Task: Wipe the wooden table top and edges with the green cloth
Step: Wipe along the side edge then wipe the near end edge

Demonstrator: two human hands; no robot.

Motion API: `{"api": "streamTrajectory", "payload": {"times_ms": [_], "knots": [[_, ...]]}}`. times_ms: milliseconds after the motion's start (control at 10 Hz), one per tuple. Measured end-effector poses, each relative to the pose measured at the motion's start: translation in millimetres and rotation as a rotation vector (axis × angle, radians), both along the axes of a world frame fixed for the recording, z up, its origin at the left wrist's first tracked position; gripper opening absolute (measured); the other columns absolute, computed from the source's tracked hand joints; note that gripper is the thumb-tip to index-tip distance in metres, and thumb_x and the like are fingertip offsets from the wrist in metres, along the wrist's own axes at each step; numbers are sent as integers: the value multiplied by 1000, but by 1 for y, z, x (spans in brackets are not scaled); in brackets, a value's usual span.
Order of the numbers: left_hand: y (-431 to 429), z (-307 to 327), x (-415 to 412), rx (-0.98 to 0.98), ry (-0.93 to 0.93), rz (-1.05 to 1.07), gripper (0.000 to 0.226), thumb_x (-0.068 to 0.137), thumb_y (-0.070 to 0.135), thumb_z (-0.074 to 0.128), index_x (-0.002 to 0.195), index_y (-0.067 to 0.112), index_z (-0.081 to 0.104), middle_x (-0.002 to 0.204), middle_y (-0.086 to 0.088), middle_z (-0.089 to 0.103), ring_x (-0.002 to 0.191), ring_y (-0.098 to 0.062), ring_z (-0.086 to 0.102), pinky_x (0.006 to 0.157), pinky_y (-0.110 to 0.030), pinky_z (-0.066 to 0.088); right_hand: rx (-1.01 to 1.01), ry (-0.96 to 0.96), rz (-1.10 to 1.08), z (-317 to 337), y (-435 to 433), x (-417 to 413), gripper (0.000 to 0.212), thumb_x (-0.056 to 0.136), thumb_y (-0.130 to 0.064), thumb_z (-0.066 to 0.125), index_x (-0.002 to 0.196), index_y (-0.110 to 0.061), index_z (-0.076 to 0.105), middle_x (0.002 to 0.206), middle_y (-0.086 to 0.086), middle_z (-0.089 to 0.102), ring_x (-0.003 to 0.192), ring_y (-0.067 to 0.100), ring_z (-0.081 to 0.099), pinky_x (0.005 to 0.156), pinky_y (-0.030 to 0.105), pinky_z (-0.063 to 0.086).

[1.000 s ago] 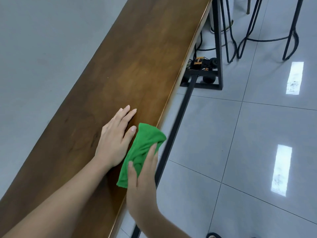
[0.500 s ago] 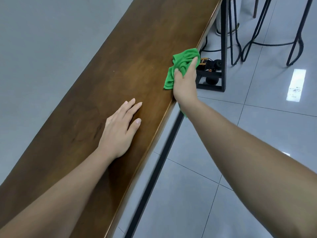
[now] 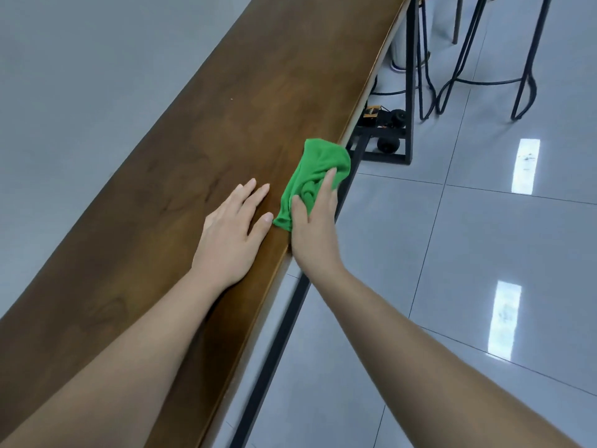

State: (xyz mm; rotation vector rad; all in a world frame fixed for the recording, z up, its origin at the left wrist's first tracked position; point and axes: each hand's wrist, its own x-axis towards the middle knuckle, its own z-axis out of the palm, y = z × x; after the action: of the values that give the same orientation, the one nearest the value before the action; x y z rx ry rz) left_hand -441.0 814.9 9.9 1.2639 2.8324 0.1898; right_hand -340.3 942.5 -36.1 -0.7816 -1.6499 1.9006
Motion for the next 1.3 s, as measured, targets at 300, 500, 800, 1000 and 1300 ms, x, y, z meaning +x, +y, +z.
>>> {"api": "streamTrajectory", "payload": {"times_ms": [300,500,800,1000,1300], "knots": [[-154,3,57,-51,-9,0,66,114,68,21,175,41,23,184,15,15,170,-11,10,134,-52,19,-80,-7,23,1,-224,105,79,118,-37,44,172,-46,-14,184,-18,-10,155,-24,1,101,-11,16],[-193,3,73,-39,-1,-26,66,114,67,20,175,40,23,184,14,16,170,-11,10,135,-54,20,-159,-62,82,5,-325,156,80,116,-50,40,147,-77,-29,176,-33,-23,126,-48,-5,97,-13,14],[-187,3,71,-24,8,-7,70,111,71,19,173,40,27,183,15,19,170,-10,12,134,-54,23,-43,-28,-14,2,-214,92,83,118,-32,46,174,-39,-15,185,-9,-2,169,9,8,129,23,17],[-185,4,72,-30,6,14,72,110,73,17,173,42,27,183,17,19,170,-10,14,134,-54,21,-31,-80,-92,-1,-90,19,86,117,-29,48,175,-29,-15,185,7,9,166,28,26,133,49,26],[-184,4,72,-26,-1,27,71,109,73,18,173,42,27,182,17,20,169,-10,14,134,-55,20,-75,-63,-52,6,-135,50,78,119,-37,43,176,-35,-11,186,6,5,169,21,13,133,39,19]]}}
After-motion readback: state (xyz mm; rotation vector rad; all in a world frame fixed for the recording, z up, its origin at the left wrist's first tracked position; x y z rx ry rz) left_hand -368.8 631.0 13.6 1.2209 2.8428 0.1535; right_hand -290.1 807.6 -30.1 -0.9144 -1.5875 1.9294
